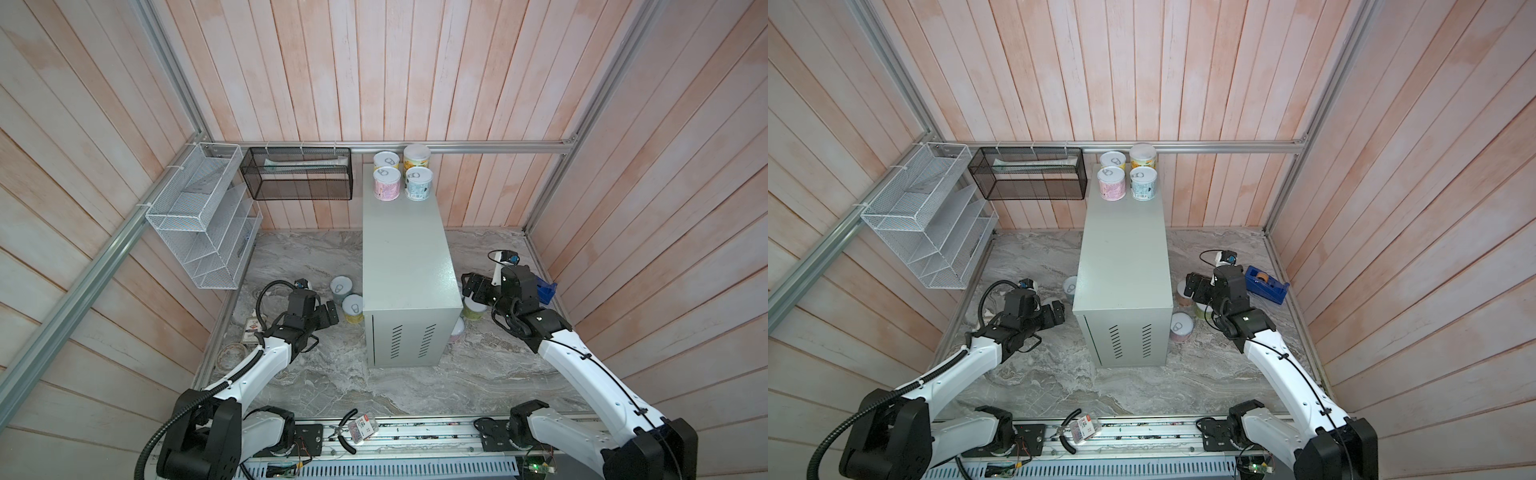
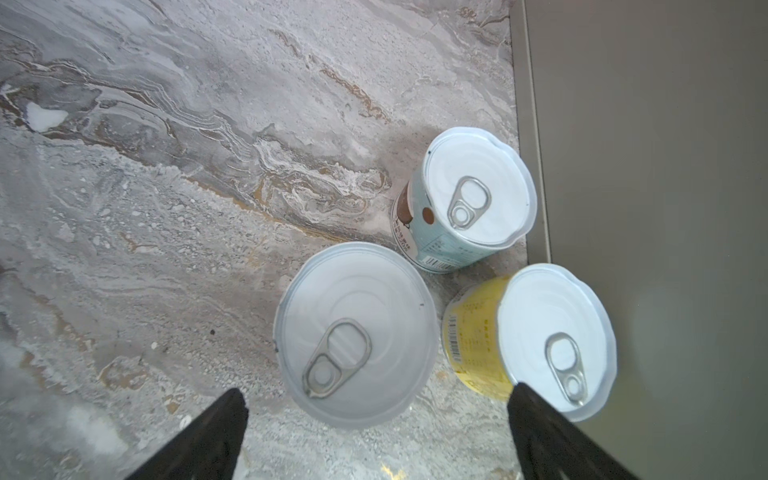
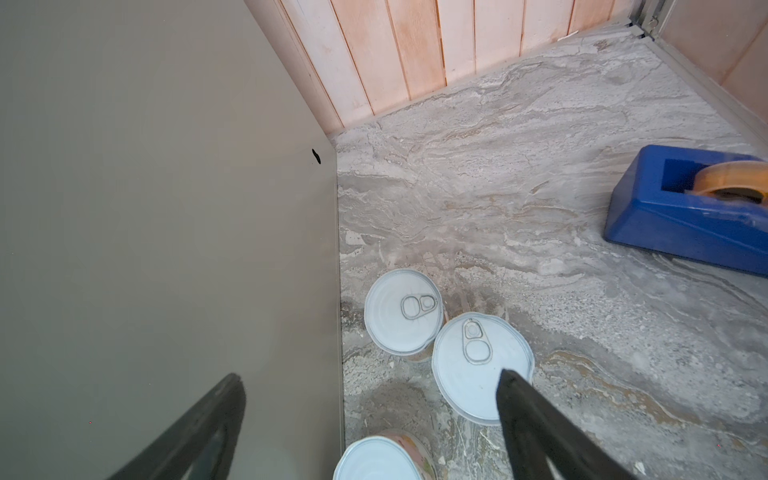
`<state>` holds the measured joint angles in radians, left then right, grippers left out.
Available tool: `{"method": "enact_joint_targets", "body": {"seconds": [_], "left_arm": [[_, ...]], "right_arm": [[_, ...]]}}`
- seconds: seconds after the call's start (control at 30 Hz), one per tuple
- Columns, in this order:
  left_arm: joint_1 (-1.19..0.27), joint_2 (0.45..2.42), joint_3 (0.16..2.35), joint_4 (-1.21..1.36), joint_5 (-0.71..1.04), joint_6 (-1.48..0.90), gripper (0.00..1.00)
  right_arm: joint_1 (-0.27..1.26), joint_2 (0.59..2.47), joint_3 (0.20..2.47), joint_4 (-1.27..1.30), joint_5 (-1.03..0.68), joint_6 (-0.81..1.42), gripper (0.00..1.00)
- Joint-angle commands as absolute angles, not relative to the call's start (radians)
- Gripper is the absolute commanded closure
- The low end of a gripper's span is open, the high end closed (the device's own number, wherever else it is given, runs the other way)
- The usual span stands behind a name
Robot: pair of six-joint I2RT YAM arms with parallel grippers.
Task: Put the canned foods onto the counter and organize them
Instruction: 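Grasp the pale-blue can on the floor with the left gripper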
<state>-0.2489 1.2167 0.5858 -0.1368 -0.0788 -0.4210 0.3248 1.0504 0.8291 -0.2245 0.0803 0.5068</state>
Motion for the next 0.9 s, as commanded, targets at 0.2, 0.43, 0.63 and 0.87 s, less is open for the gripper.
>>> {"method": "enact_joint_targets", "body": {"seconds": [0.2, 0.43, 0.63, 0.87], "left_arm": [[-0.250, 1.341, 0.586, 0.003, -0.092, -0.447, 0.00], [-0.251, 1.400, 0.591, 0.023, -0.154, -0.453, 0.00], [-0.250, 1.448, 0.602, 0.037, -0.174, -0.459, 0.02], [-0.251, 1.477, 0.627, 0.046, -0.190, -0.456, 0.04]], "right_arm": [[0.327, 1.017, 0.827, -0.224, 0.069, 0.510, 0.07], [0.326, 1.009, 0.808, -0.213, 0.070, 0.512, 0.07], [0.327, 1.027, 0.799, -0.191, 0.060, 0.511, 0.07], [0.326, 1.048, 0.804, -0.174, 0.050, 0.503, 0.07]]}}
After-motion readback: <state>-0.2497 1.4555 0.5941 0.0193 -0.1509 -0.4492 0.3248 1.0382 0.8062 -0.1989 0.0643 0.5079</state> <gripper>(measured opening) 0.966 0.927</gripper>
